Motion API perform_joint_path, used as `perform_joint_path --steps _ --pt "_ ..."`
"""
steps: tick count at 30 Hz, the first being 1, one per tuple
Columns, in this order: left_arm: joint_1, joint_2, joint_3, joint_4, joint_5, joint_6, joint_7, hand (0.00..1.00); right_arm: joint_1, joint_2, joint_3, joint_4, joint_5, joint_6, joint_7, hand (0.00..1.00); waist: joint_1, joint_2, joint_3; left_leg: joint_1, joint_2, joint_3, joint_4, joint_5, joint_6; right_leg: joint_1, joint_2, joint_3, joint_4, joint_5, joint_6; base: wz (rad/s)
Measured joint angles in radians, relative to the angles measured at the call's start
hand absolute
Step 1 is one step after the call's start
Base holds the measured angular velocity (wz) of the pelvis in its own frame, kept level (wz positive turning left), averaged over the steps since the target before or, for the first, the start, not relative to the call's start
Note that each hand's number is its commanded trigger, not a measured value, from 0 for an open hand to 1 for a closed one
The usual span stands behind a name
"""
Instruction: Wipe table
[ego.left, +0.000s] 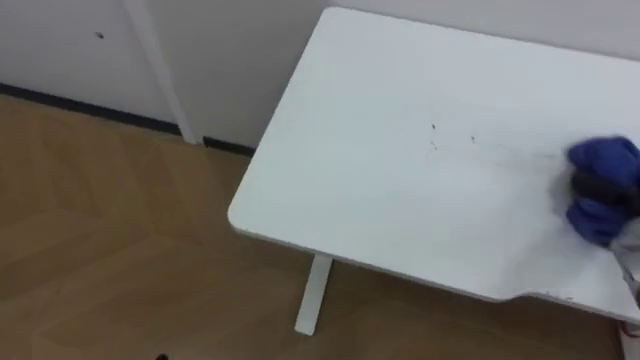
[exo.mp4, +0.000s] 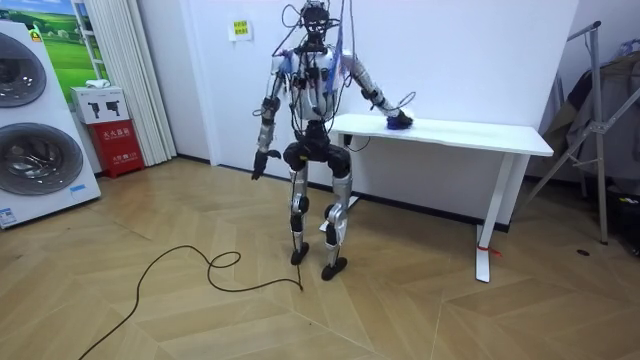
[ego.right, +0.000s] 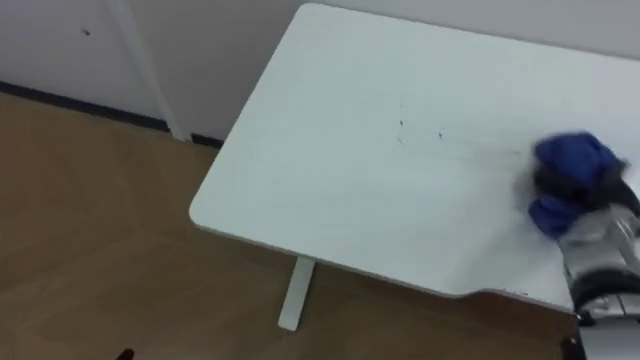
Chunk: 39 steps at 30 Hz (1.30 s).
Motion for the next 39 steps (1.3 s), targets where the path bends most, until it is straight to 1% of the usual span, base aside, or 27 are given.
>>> perform_joint_path --steps 3,5,7,9,10,12,13,15,19,20,22,23,24,25,27,28,29,30,31,32,33,34,35,36,37,38,39 --pt "0.021 0.001 -0.002 -0.001 -0.012 0.003 0.0 0.0 -0.02 -0.001 0.002 -0.003 -0.045 -0.02 -0.001 1.0 0.027 -0.004 -0.0023 -0.003 -0.007 -0.017 -0.032 0.019 -0.006 -0.005 -0.002 -0.017 -0.002 -0.009 -0.004 0.25" --pt "0.047 0.001 -0.001 -0.001 -0.016 0.008 0.0 0.0 -0.004 -0.004 0.0 -0.006 -0.047 -0.026 -0.01 1.0 0.021 -0.016 -0.0026 -0.002 -0.011 -0.032 -0.034 0.02 -0.007 0.007 -0.003 -0.027 -0.006 -0.012 -0.002 0.29" --pt "0.074 0.001 0.0 -0.001 -0.009 0.018 0.0 0.0 0.054 -0.006 -0.028 -0.006 -0.046 -0.054 -0.01 1.0 -0.002 -0.031 -0.0046 0.01 -0.016 -0.043 -0.034 0.02 -0.008 0.034 -0.006 -0.049 -0.014 -0.014 0.001 0.42" --pt "0.084 0.0 0.023 0.0 -0.008 0.02 0.001 0.0 0.152 -0.004 -0.101 -0.005 -0.04 -0.076 -0.007 1.0 -0.03 -0.063 -0.0087 0.038 -0.03 -0.06 -0.034 0.019 -0.008 0.092 -0.013 -0.077 -0.043 -0.019 0.009 0.52" --pt "0.085 0.0 0.026 0.0 -0.007 0.02 0.002 0.0 0.178 -0.004 -0.124 -0.003 -0.037 -0.079 -0.004 1.0 -0.037 -0.071 -0.0085 0.049 -0.033 -0.059 -0.035 0.018 -0.007 0.108 -0.016 -0.084 -0.046 -0.021 0.012 0.53" --pt "0.103 0.0 0.058 -0.01 0.016 0.016 0.003 0.0 0.29 -0.003 -0.228 0.005 -0.035 -0.089 0.004 1.0 -0.063 -0.088 -0.0198 0.078 -0.043 -0.059 -0.034 0.009 -0.004 0.152 -0.019 -0.101 -0.057 -0.027 0.022 0.32" --pt "0.109 0.001 0.063 -0.016 0.027 0.016 0.004 0.0 0.315 -0.003 -0.252 0.006 -0.034 -0.091 0.004 1.0 -0.072 -0.091 -0.024 0.081 -0.044 -0.06 -0.033 0.004 -0.001 0.158 -0.019 -0.105 -0.056 -0.029 0.026 0.17" --pt "0.132 0.001 0.092 -0.038 0.039 0.005 0.004 0.0 0.407 -0.003 -0.324 0.006 -0.02 -0.096 0.002 1.0 -0.093 -0.093 -0.026 0.108 -0.042 -0.055 -0.027 -0.02 0.007 0.187 -0.017 -0.11 -0.055 -0.03 0.028 -0.04" --pt "0.15 0.001 0.1 -0.053 0.038 0.0 0.005 0.0 0.49 -0.004 -0.355 -0.014 0.016 -0.095 0.003 1.0 -0.104 -0.088 -0.0287 0.145 -0.041 -0.037 -0.012 -0.047 0.015 0.224 -0.021 -0.106 -0.054 -0.035 0.039 -0.27" --pt "0.15 -0.001 0.099 -0.058 0.038 0.0 0.005 0.0 0.501 -0.003 -0.355 -0.032 0.015 -0.093 0.003 1.0 -0.104 -0.081 -0.0304 0.143 -0.033 -0.024 0.005 -0.056 0.016 0.224 -0.021 -0.098 -0.055 -0.035 0.039 -0.35" --pt "0.146 -0.004 0.081 -0.06 0.038 0.0 0.004 0.0 0.498 -0.003 -0.342 -0.06 0.013 -0.068 -0.001 1.0 -0.103 -0.065 -0.0319 0.141 -0.027 -0.006 0.025 -0.065 0.017 0.226 -0.02 -0.092 -0.047 -0.034 0.037 -0.32" --pt "0.144 -0.01 0.074 -0.061 0.038 0.0 0.004 0.0 0.483 0.003 -0.326 -0.084 0.011 -0.042 -0.006 1.0 -0.096 -0.053 -0.0297 0.147 -0.023 0.006 0.03 -0.068 0.014 0.222 -0.019 -0.071 -0.035 -0.034 0.037 -0.4" --pt "0.14 -0.015 0.065 -0.059 0.038 0.005 0.004 0.0 0.465 0.016 -0.299 -0.118 -0.003 -0.002 -0.021 1.0 -0.078 -0.042 -0.0285 0.153 -0.016 0.027 0.03 -0.068 0.014 0.213 -0.021 -0.051 -0.032 -0.035 0.034 -0.5" --pt "0.133 -0.015 0.055 -0.059 0.038 0.008 0.004 0.0 0.455 0.027 -0.286 -0.141 -0.008 0.014 -0.022 1.0 -0.066 -0.038 -0.0292 0.156 -0.011 0.04 0.03 -0.068 0.013 0.206 -0.023 -0.042 -0.029 -0.036 0.032 -0.63" --pt "0.124 -0.017 0.033 -0.055 0.052 0.023 0.001 0.0 0.381 0.107 -0.172 -0.244 -0.085 0.067 -0.015 1.0 -0.04 -0.025 -0.0265 0.151 0.006 0.073 0.045 -0.064 0.012 0.162 -0.022 -0.01 0.024 -0.045 0.016 -0.53" --pt "0.117 -0.017 0.026 -0.049 0.055 0.025 -0.001 0.0 0.357 0.124 -0.136 -0.267 -0.11 0.075 -0.006 1.0 -0.036 -0.023 -0.0251 0.146 0.008 0.075 0.053 -0.065 0.011 0.149 -0.024 -0.006 0.044 -0.051 0.012 -0.28" --pt "0.091 -0.018 0.011 -0.026 0.057 0.025 -0.005 0.0 0.293 0.177 -0.065 -0.301 -0.156 0.08 0.025 1.0 -0.021 -0.022 -0.0223 0.138 0.009 0.085 0.069 -0.066 0.011 0.117 -0.032 0.006 0.099 -0.072 0.007 -0.22" --pt "0.063 -0.021 -0.003 -0.009 0.057 0.025 -0.017 0.0 0.217 0.223 0.008 -0.31 -0.2 0.075 0.056 1.0 0.013 -0.017 -0.0062 0.138 0.016 0.096 0.083 -0.071 0.009 0.091 -0.044 0.013 0.156 -0.095 0.001 -0.22" --pt "0.045 -0.023 -0.008 -0.008 0.057 0.024 -0.024 0.0 0.18 0.241 0.039 -0.303 -0.219 0.066 0.073 1.0 0.022 -0.01 0.0038 0.137 0.024 0.105 0.097 -0.08 0.01 0.083 -0.05 0.008 0.18 -0.102 0.001 -0.22" --pt "0.019 -0.027 -0.023 -0.008 0.057 0.012 -0.027 0.0 0.124 0.263 0.086 -0.287 -0.252 0.043 0.104 1.0 0.069 0.013 0.0138 0.123 0.041 0.11 0.129 -0.1 0.014 0.06 -0.066 -0.03 0.236 -0.12 0.015 -0.05" --pt "0.007 -0.029 -0.025 -0.01 0.047 -0.003 -0.026 0.0 0.097 0.269 0.115 -0.285 -0.279 0.023 0.127 1.0 0.105 0.028 0.0133 0.105 0.05 0.107 0.151 -0.108 0.017 0.001 -0.115 -0.053 0.373 -0.147 0.067 0.1" --pt "0.005 -0.027 -0.023 -0.012 0.046 -0.007 -0.024 0.0 0.096 0.269 0.12 -0.286 -0.287 0.019 0.134 1.0 0.116 0.028 0.0119 0.101 0.05 0.104 0.156 -0.108 0.012 -0.025 -0.156 -0.053 0.438 -0.158 0.072 0.33" --pt "0.003 -0.021 -0.016 -0.017 0.049 -0.007 -0.015 0.0 0.098 0.269 0.119 -0.278 -0.312 0.023 0.134 1.0 0.14 0.026 0.0103 0.1 0.048 0.096 0.163 -0.111 0.002 -0.049 -0.254 -0.047 0.508 -0.17 0.081 0.49" --pt "0.016 -0.008 -0.005 -0.017 0.05 -0.003 -0.014 0.0 0.102 0.268 0.116 -0.27 -0.34 0.032 0.133 1.0 0.136 0.016 0.0058 0.093 0.053 0.063 0.171 -0.113 -0.013 -0.054 -0.341 -0.042 0.496 -0.162 0.094 0.53" --pt "0.019 0.0 0.0 -0.017 0.05 0.002 -0.014 0.0 0.107 0.267 0.109 -0.268 -0.349 0.037 0.13 1.0 0.131 0.009 0.0037 0.086 0.061 0.044 0.173 -0.111 -0.023 -0.05 -0.367 -0.037 0.469 -0.15 0.102 0.64" --pt "0.022 0.017 0.011 -0.016 0.05 0.008 -0.015 0.0 0.113 0.265 0.078 -0.252 -0.344 0.035 0.125 1.0 0.12 0.0 -0.0008 0.067 0.09 0.0 0.184 -0.107 -0.05 -0.031 -0.388 -0.014 0.383 -0.107 0.11 0.66" --pt "0.018 0.035 0.022 -0.018 0.06 0.007 -0.018 0.0 0.115 0.255 0.047 -0.225 -0.345 0.023 0.119 1.0 0.11 -0.008 -0.0068 0.05 0.131 -0.041 0.191 -0.105 -0.083 -0.003 -0.384 -0.016 0.285 -0.05 0.114 0.57"
